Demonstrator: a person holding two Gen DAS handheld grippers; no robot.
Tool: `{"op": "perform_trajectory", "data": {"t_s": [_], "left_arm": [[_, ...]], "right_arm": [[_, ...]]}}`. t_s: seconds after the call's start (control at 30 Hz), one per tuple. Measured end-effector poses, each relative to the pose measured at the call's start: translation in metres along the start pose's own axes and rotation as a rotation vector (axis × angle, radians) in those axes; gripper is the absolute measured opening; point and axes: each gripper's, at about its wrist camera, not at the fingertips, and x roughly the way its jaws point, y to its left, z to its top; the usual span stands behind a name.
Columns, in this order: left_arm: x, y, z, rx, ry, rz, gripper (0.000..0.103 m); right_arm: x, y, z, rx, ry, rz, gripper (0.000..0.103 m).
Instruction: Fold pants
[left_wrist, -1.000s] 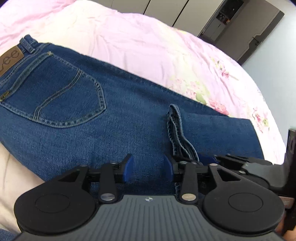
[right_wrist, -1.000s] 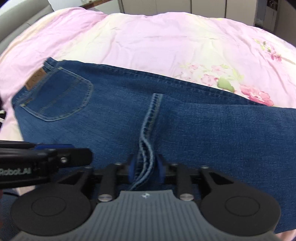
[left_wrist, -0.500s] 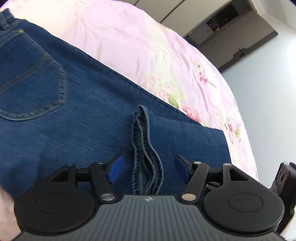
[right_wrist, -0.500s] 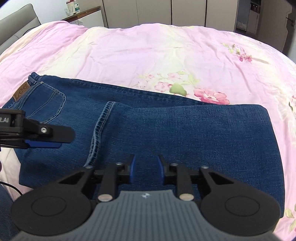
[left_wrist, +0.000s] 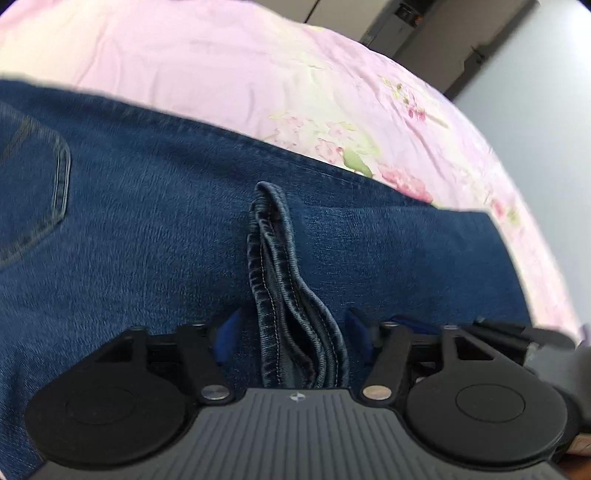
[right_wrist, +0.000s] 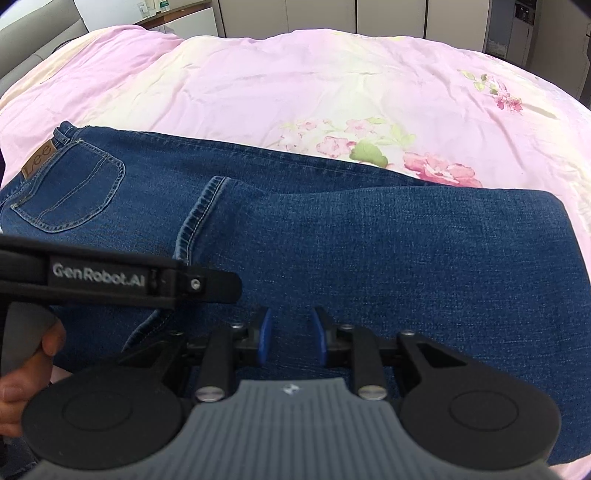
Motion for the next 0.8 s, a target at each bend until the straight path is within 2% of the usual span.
{"op": "perform_trajectory", "data": {"t_s": [0.03, 0.07, 0.3, 0.37, 0.43, 0.5, 0.57, 0.8], "left_arm": [[0.000, -0.004, -0.002, 0.023, -0.008, 0.015, 0.046], [0.001, -0.007, -0.004, 0.028, -0.018, 0.017, 0.043], [0.002, 0.008, -0.011, -0.072, -0.055, -0.004, 0.019], [0.001, 0.002, -0.012, -0.054, -0.063, 0.027, 0.014], [-0.003, -0.017, -0.014, 0.020, -0.086, 0.092, 0.008], [-0.007, -0.032, -0.017, 0.083, -0.106, 0.147, 0.006], [-0.013, -0.039, -0.018, 0.094, -0.123, 0.169, 0.005], [-0.057, -0.057, -0.015, 0.109, -0.202, 0.155, 0.005]], "right_arm": [[0.001, 0.000, 0.000, -0.002, -0.002, 0.001, 0.021], [0.001, 0.001, -0.002, -0.003, -0.005, 0.002, 0.022], [0.003, 0.002, -0.003, -0.007, -0.018, 0.007, 0.025], [0.003, 0.003, -0.004, -0.012, -0.019, 0.004, 0.026], [0.003, 0.005, -0.004, -0.018, -0.019, 0.002, 0.028], [0.002, 0.005, -0.004, -0.020, -0.019, 0.002, 0.029], [0.000, 0.006, -0.003, -0.025, -0.018, 0.001, 0.029], [-0.022, -0.002, -0.005, 0.005, -0.025, -0.001, 0.033]]}}
